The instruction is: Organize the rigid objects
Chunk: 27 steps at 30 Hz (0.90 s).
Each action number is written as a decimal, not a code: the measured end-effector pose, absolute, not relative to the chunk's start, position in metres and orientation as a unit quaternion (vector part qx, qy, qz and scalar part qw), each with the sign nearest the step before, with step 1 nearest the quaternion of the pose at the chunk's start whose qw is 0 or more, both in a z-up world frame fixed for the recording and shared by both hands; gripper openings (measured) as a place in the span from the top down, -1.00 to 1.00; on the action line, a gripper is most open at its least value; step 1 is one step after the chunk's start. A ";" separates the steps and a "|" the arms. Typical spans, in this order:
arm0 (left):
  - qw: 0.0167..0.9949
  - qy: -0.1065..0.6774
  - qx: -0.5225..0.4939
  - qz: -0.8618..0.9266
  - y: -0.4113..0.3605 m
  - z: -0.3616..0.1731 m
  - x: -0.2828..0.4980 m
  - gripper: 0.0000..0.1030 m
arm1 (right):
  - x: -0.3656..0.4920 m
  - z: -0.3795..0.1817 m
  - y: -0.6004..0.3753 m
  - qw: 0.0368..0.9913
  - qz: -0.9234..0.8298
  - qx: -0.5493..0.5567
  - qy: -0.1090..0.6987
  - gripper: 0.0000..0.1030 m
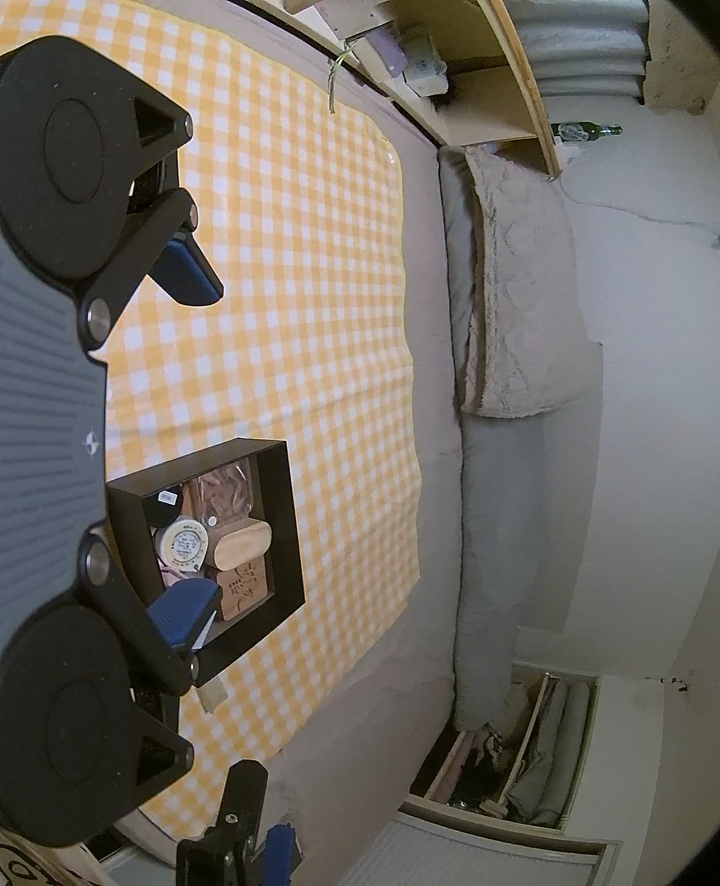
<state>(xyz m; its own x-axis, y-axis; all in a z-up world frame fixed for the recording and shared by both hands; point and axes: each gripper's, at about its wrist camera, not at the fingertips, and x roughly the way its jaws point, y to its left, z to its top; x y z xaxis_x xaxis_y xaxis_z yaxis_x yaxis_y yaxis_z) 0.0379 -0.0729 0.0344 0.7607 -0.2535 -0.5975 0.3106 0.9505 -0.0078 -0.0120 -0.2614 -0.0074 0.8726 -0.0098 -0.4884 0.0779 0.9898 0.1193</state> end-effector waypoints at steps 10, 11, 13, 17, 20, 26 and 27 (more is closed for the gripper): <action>0.940 0.298 0.049 -0.157 -0.072 0.036 0.032 -1.00 | -0.015 -0.010 -0.259 0.966 -0.024 0.065 0.248 -0.99; 0.940 0.298 0.051 -0.157 -0.073 0.036 0.032 -1.00 | -0.015 -0.010 -0.259 0.966 -0.023 0.066 0.249 -0.99; 0.940 0.297 0.051 -0.160 -0.074 0.037 0.031 -1.00 | -0.015 -0.010 -0.258 0.966 -0.020 0.066 0.249 -0.99; 0.940 0.296 0.054 -0.160 -0.074 0.037 0.031 -1.00 | -0.015 -0.010 -0.257 0.966 -0.021 0.066 0.249 -0.99; 0.940 0.296 0.057 -0.161 -0.073 0.037 0.031 -1.00 | -0.015 -0.010 -0.257 0.966 -0.021 0.066 0.249 -0.99; 0.939 0.297 0.059 -0.161 -0.070 0.036 0.032 -1.00 | -0.015 -0.010 -0.257 0.966 -0.022 0.067 0.249 -0.99; 0.939 0.298 0.058 -0.161 -0.070 0.036 0.032 -1.00 | -0.015 -0.010 -0.257 0.966 -0.022 0.068 0.249 -0.99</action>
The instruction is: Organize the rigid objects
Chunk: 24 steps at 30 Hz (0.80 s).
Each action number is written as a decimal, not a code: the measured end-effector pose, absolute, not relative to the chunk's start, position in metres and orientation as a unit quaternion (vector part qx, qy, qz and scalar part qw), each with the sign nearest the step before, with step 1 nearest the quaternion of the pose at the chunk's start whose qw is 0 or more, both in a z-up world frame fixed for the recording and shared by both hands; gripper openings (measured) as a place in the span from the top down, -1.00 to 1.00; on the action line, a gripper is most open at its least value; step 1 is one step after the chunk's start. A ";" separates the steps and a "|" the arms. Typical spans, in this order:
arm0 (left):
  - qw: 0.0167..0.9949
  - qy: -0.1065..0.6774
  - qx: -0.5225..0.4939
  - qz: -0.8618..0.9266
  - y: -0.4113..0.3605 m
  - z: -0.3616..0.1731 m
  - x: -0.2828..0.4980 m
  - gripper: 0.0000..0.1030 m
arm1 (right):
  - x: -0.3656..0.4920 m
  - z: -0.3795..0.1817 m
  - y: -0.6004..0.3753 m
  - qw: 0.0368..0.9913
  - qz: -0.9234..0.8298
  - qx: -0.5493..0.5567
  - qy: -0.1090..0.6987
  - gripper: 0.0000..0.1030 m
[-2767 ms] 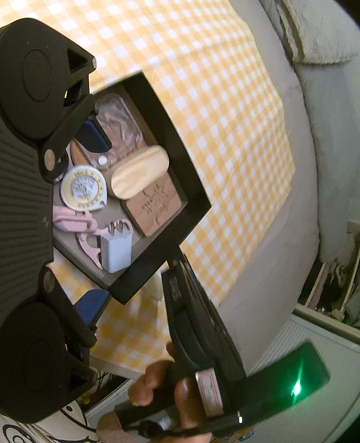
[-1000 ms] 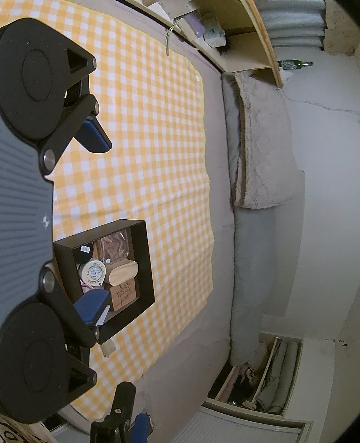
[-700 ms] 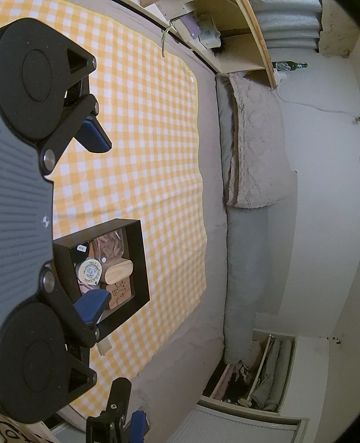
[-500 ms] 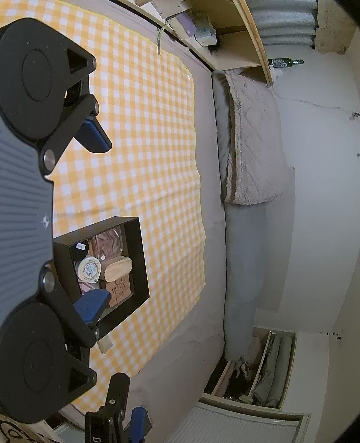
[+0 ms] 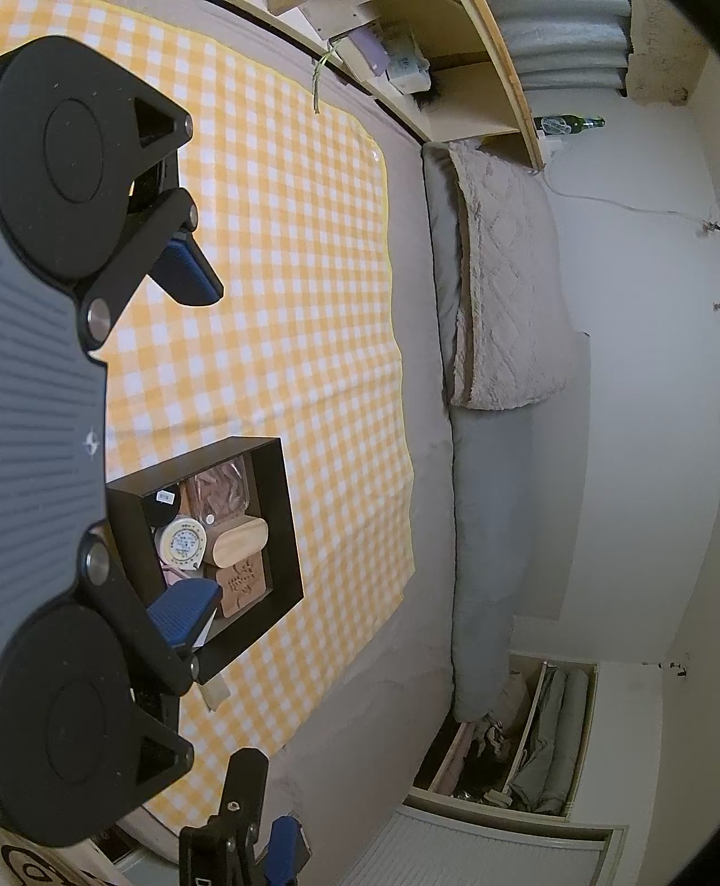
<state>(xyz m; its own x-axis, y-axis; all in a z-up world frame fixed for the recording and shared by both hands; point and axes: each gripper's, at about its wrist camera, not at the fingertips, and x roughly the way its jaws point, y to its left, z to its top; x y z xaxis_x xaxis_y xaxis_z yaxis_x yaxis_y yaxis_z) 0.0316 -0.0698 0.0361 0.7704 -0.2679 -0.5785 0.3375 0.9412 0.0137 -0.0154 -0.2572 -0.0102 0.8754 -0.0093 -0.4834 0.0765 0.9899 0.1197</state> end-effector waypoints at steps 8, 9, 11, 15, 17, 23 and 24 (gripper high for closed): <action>0.939 0.297 0.060 -0.161 -0.069 0.036 0.032 -1.00 | -0.016 -0.010 -0.257 0.966 -0.023 0.069 0.248 -0.99; 0.939 0.297 0.060 -0.161 -0.069 0.036 0.032 -1.00 | -0.016 -0.010 -0.257 0.966 -0.023 0.069 0.248 -0.99; 0.939 0.297 0.060 -0.161 -0.069 0.036 0.032 -1.00 | -0.016 -0.010 -0.257 0.966 -0.024 0.069 0.248 -0.99; 0.939 0.297 0.060 -0.161 -0.069 0.036 0.032 -1.00 | -0.016 -0.011 -0.257 0.966 -0.023 0.068 0.248 -0.99; 0.939 0.297 0.061 -0.161 -0.069 0.036 0.031 -1.00 | -0.016 -0.011 -0.257 0.966 -0.023 0.068 0.248 -0.99; 0.939 0.297 0.064 -0.158 -0.068 0.036 0.032 -1.00 | -0.015 -0.011 -0.257 0.966 -0.023 0.069 0.248 -0.99; 0.939 0.297 0.064 -0.159 -0.067 0.036 0.032 -1.00 | -0.016 -0.011 -0.257 0.966 -0.023 0.068 0.248 -0.99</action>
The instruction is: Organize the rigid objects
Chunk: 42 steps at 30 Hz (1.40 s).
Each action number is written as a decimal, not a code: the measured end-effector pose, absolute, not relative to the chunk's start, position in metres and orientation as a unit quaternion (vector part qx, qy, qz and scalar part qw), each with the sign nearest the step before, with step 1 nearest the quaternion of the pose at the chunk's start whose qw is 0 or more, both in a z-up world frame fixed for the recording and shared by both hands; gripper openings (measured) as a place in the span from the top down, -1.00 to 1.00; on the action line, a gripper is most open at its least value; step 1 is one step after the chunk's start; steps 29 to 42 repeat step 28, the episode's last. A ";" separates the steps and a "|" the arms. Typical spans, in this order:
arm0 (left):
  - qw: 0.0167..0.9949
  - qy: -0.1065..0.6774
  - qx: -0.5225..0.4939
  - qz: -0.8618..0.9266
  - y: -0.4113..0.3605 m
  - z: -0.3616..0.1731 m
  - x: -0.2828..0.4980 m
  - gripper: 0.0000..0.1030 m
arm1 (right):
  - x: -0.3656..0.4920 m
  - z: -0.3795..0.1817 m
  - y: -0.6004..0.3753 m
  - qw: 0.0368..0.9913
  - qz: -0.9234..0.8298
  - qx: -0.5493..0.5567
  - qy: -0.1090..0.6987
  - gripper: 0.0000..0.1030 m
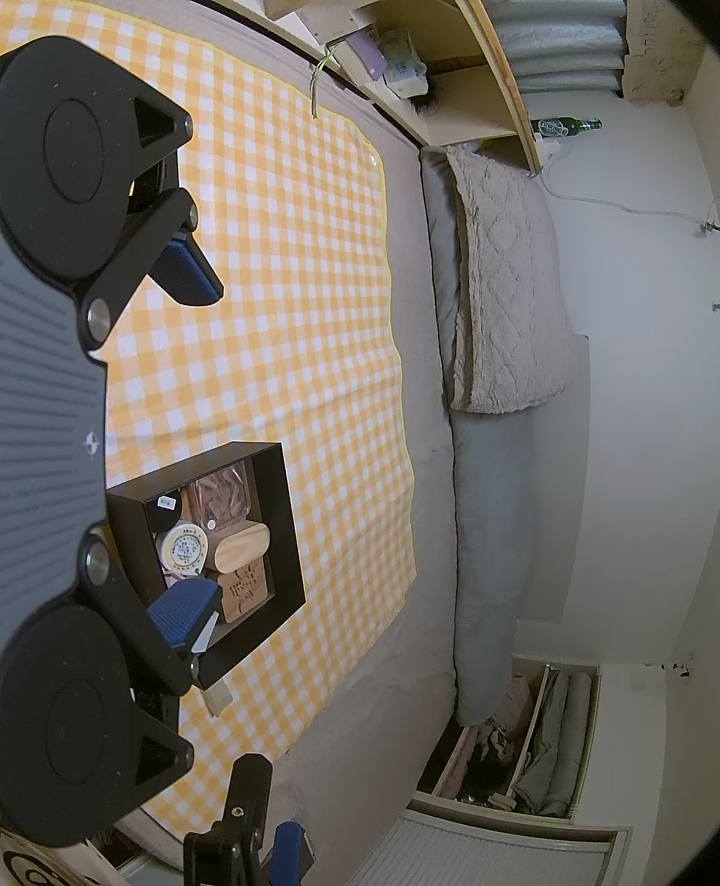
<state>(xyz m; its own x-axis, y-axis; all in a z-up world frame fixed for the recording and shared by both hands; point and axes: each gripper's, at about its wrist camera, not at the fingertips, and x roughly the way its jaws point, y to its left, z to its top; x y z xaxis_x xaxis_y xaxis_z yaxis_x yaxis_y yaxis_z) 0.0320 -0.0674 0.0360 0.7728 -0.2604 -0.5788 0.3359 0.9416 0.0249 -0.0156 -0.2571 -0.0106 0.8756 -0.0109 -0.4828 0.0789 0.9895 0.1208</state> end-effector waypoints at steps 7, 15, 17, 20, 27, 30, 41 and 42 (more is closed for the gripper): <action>0.939 0.298 0.063 -0.158 -0.067 0.036 0.032 -1.00 | -0.016 -0.011 -0.257 0.966 -0.023 0.068 0.248 -0.99; 0.939 0.297 0.064 -0.159 -0.067 0.036 0.032 -1.00 | -0.016 -0.011 -0.257 0.966 -0.023 0.068 0.248 -0.99; 0.939 0.297 0.065 -0.159 -0.067 0.036 0.032 -1.00 | -0.016 -0.011 -0.257 0.966 -0.023 0.068 0.248 -0.99; 0.939 0.298 0.066 -0.156 -0.068 0.037 0.032 -1.00 | -0.015 -0.011 -0.257 0.966 -0.023 0.068 0.249 -0.99; 0.939 0.302 0.065 -0.152 -0.069 0.036 0.032 -1.00 | -0.015 -0.010 -0.257 0.966 -0.023 0.069 0.249 -0.99; 0.939 0.303 0.065 -0.151 -0.069 0.036 0.032 -1.00 | -0.015 -0.010 -0.257 0.966 -0.023 0.068 0.249 -0.99; 0.939 0.303 0.065 -0.151 -0.069 0.036 0.032 -1.00 | -0.015 -0.010 -0.257 0.966 -0.023 0.068 0.249 -0.99; 0.939 0.303 0.065 -0.151 -0.069 0.036 0.032 -1.00 | -0.015 -0.010 -0.257 0.966 -0.023 0.068 0.249 -0.99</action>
